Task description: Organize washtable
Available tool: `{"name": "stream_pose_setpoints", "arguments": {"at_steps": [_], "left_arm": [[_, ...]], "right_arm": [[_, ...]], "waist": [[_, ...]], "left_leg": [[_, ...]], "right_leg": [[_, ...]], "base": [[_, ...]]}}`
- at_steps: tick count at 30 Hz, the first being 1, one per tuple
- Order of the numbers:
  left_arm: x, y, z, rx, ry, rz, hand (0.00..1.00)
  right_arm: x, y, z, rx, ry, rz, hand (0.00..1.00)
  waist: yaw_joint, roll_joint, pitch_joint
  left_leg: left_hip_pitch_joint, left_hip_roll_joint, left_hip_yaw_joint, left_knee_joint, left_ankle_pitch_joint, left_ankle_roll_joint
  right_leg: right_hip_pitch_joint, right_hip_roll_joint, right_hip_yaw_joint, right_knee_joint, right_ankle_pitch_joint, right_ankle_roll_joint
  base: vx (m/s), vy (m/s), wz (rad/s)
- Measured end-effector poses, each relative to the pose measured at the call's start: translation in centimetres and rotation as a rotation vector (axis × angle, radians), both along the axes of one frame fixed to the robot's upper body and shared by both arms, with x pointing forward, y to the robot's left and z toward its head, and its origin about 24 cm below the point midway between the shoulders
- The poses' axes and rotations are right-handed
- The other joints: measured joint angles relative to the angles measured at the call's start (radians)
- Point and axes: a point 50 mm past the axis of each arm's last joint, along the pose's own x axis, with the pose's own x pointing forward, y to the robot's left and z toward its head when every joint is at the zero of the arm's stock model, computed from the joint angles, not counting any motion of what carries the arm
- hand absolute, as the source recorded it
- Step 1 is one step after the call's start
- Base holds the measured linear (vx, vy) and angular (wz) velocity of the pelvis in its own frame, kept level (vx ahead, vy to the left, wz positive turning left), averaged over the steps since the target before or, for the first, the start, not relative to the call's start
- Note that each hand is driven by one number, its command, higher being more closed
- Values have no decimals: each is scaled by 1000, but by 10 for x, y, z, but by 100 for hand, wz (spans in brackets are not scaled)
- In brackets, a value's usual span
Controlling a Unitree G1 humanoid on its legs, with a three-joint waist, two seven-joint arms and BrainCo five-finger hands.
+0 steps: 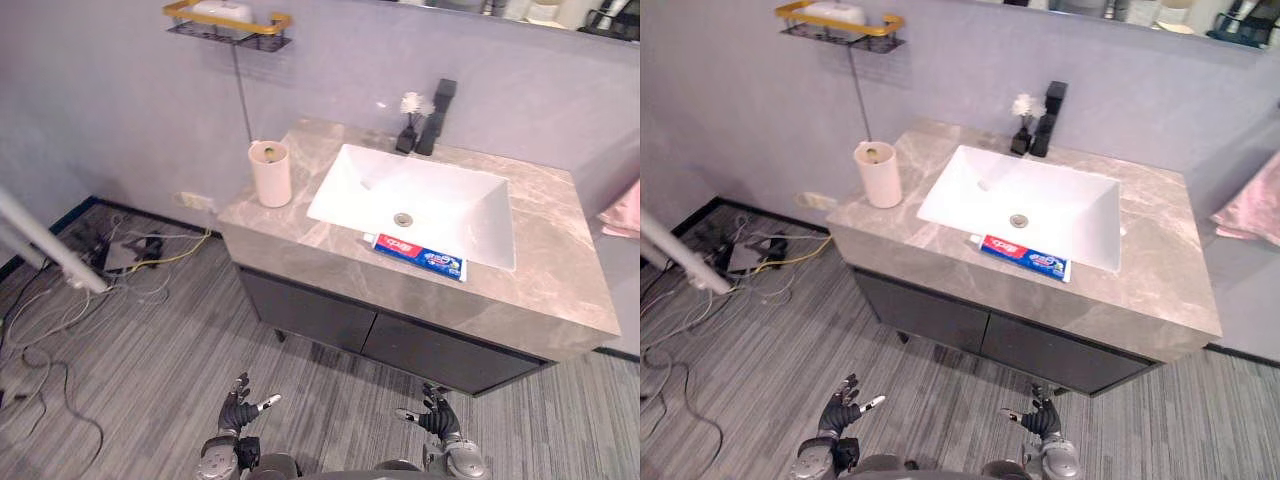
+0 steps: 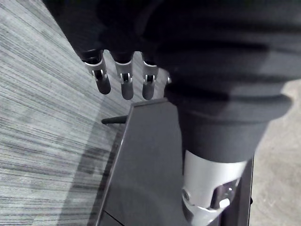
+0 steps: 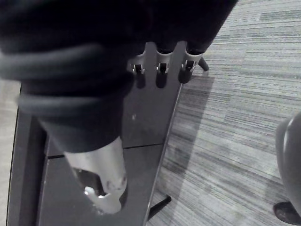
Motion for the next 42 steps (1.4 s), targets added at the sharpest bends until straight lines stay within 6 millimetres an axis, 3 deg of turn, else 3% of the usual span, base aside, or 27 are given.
{"name": "stream_pose_setpoints", "arguments": {"at_steps": [1,2,5,7,8,9,11,14,15,16,18,19,22,25,31,38,39,42], "left_arm": [[-1,3,-1,12,9,-11,0],[-2,2,-4,13,31,-23,0],[-3,-4,-5,-9,33,-14,0],[3,-8,-3,-18,11,-16,0],[2,-10,-2,-26,2,-9,0],[-2,-13,-3,-39,8,-2,0],[-4,-15,-4,-46,11,1,0],[-5,-14,-4,-46,16,17,0],[-6,-13,-4,-46,16,20,0],[-7,-13,-5,-49,20,23,0],[-9,-12,-7,-45,33,27,0],[-8,-6,-6,-29,32,27,0],[-11,0,-7,-11,49,24,0],[-12,1,-8,-7,57,22,0],[-20,3,-13,7,98,15,0],[-23,11,-14,26,114,19,0],[-28,36,-12,84,127,47,0],[-28,36,-12,84,127,47,0]], "right_arm": [[-3,-1,-2,-2,13,-1,0],[-9,-9,-5,-21,46,-9,0],[-7,-24,-3,-57,40,-22,0],[-11,-27,-3,-53,46,-54,0],[-12,-28,-2,-56,42,-57,0],[-11,-26,-1,-52,26,-60,0],[-7,-26,0,-54,15,-66,0],[0,-23,2,-47,-3,-72,0],[-1,-24,2,-45,-3,-88,0],[-4,-27,1,-52,7,-95,0],[-7,-23,-1,-39,24,-97,0],[-10,-17,-3,-24,33,-98,0],[-14,-14,-5,-15,46,-105,0],[-15,-14,-6,-15,53,-106,0],[-28,-27,-13,-52,130,-106,0],[-37,-47,-14,-110,175,-110,0],[-30,-66,-9,-151,165,-132,0],[-30,-66,-9,-151,165,-132,0]], "waist": [[-2,-10,-1],[-16,-8,-5],[-22,34,4],[-22,38,27],[-8,34,31],[7,37,31],[6,37,30],[12,29,34],[13,24,37],[12,42,33],[12,18,28],[12,-10,19],[12,-34,10],[11,-37,2],[10,-15,-6],[6,-15,-8],[5,-28,-19],[5,-28,-19]], "left_leg": [[8,-6,-4,-4,0,-5],[28,0,-35,-6,-6,-18],[27,34,-57,30,4,-36],[-21,73,-57,229,4,-39],[-68,103,-60,388,22,-67],[-97,128,-65,484,11,-65],[-140,129,-67,494,-1,-46],[-190,89,-113,358,-4,-42],[-192,51,-161,248,1,-49],[-174,22,-213,113,72,-56],[-146,-5,-203,93,73,-53],[-136,-26,-184,76,73,-48],[-101,-61,-156,49,69,-25],[-73,-78,-150,12,77,-10],[-49,-88,-153,-49,107,-3],[17,-88,-165,-212,210,-10],[64,-130,-270,-319,265,12],[64,-130,-270,-319,265,12]], "right_leg": [[-2,3,5,-43,82,-7],[24,11,-3,-48,123,-13],[66,43,-5,-89,112,-28],[140,56,-8,-129,107,-38],[190,70,3,-148,100,-49],[219,79,20,-164,91,-63],[238,79,46,-183,86,-66],[244,60,86,-186,83,-54],[245,42,103,-183,78,-37],[245,40,125,-180,66,-7],[254,20,139,-188,69,6],[255,-5,143,-199,63,21],[272,-41,166,-218,67,35],[291,-57,168,-242,72,44],[294,-56,167,-258,80,51],[298,-48,167,-288,114,45],[300,-66,172,-309,116,61],[300,-66,172,-309,116,61]], "base": [[207,-81,15],[273,-143,7],[272,-190,-4],[180,-141,0],[167,-52,-36],[158,-19,-42],[118,38,-40],[163,125,-42],[189,262,-41],[176,282,-41],[116,189,-22],[134,154,-17],[143,159,-18],[63,75,-5],[11,3,0],[-50,-26,0],[0,0,0],[0,0,0]]}}
